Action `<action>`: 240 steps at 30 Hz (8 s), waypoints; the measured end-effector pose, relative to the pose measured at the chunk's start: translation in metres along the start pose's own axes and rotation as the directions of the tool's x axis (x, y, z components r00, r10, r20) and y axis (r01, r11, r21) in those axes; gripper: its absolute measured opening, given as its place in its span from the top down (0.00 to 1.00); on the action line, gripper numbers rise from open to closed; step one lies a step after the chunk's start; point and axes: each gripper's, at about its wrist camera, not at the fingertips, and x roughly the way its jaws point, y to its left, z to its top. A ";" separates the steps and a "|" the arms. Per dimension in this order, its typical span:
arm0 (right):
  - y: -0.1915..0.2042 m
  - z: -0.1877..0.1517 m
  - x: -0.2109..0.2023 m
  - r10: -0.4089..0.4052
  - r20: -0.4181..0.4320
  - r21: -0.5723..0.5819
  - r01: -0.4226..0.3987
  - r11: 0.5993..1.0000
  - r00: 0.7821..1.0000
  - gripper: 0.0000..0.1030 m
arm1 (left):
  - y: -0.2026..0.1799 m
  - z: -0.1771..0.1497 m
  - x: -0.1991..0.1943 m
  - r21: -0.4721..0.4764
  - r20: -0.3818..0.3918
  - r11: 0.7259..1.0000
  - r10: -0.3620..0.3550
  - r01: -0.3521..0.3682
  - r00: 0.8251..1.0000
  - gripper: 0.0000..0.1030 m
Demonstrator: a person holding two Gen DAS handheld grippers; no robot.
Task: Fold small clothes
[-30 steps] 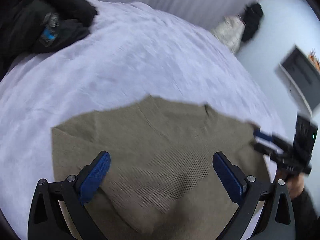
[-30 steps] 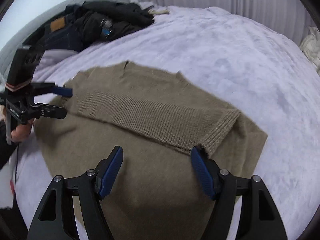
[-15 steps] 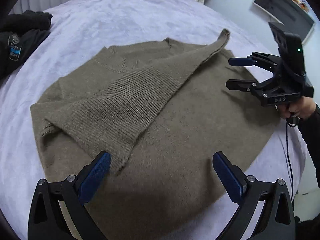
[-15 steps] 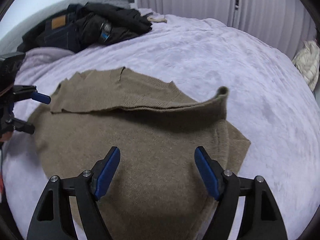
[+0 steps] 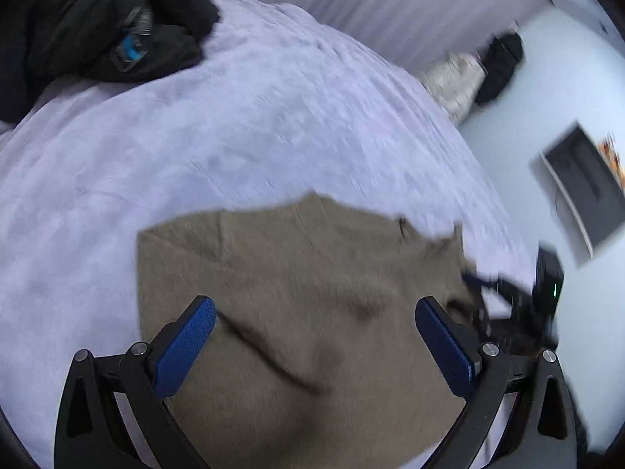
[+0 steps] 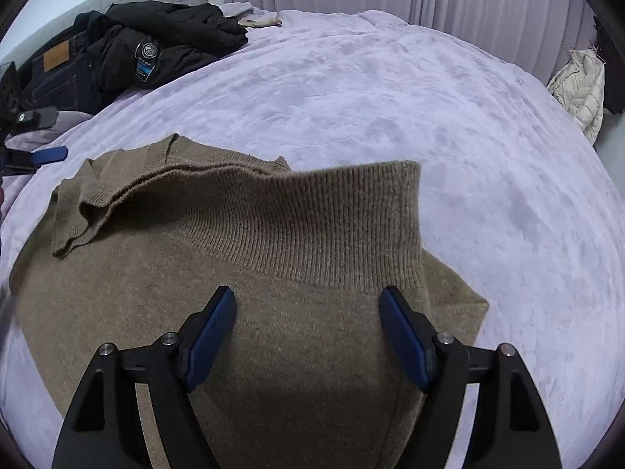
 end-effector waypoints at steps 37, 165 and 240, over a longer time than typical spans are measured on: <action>-0.055 0.019 0.015 -0.273 -0.067 0.352 0.279 0.893 0.960 0.23 | 0.040 0.034 0.042 -0.146 0.070 0.877 0.471 -0.458 0.879 0.00; 0.141 -0.063 -0.019 -0.302 -0.079 0.204 0.312 0.928 0.950 0.00 | 0.024 -0.034 0.031 -0.171 -0.193 0.918 0.324 -0.357 0.926 0.70; -0.085 -0.082 -0.044 0.288 0.148 0.536 -0.321 0.781 0.946 0.79 | -0.230 -0.076 0.117 0.263 -0.018 0.878 0.418 -0.399 0.908 0.04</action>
